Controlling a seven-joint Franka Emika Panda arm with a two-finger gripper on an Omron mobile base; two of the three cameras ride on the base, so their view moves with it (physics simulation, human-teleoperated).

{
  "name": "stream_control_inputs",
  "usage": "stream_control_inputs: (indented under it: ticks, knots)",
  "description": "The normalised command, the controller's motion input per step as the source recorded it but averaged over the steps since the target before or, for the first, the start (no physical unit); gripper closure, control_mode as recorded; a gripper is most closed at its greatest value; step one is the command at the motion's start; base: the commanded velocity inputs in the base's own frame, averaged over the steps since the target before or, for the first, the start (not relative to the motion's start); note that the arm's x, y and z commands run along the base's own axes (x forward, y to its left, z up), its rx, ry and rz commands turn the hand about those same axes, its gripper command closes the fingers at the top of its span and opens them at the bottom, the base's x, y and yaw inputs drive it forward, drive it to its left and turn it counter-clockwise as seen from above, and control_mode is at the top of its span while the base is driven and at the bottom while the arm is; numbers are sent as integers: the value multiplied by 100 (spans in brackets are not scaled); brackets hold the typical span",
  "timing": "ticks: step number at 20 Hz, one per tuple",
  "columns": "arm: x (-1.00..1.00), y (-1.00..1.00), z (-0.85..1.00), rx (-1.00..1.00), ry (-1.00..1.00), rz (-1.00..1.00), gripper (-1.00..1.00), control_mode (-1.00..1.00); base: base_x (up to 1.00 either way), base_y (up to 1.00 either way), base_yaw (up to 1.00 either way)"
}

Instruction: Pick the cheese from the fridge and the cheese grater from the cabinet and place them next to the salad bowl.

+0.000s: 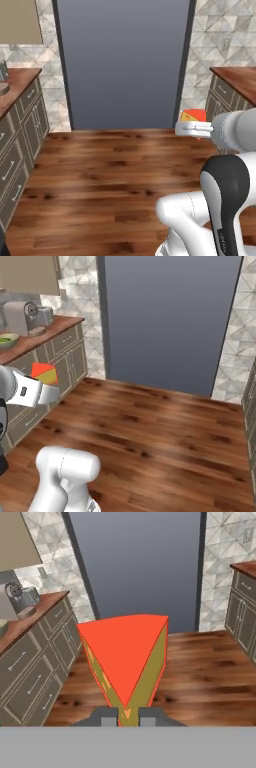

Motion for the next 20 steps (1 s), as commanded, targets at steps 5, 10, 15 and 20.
stream_control_inputs:
  ticks: [5,10,15,20]
  knots:
    - [0,0,0,0,0,0,100,100,67,0,16]
    - [0,0,0,0,0,0,100,100,67,0,21]
    - [0,0,0,0,0,0,100,100,68,0,29]
    - [0,0,0,0,0,0,100,100,68,-1,42]
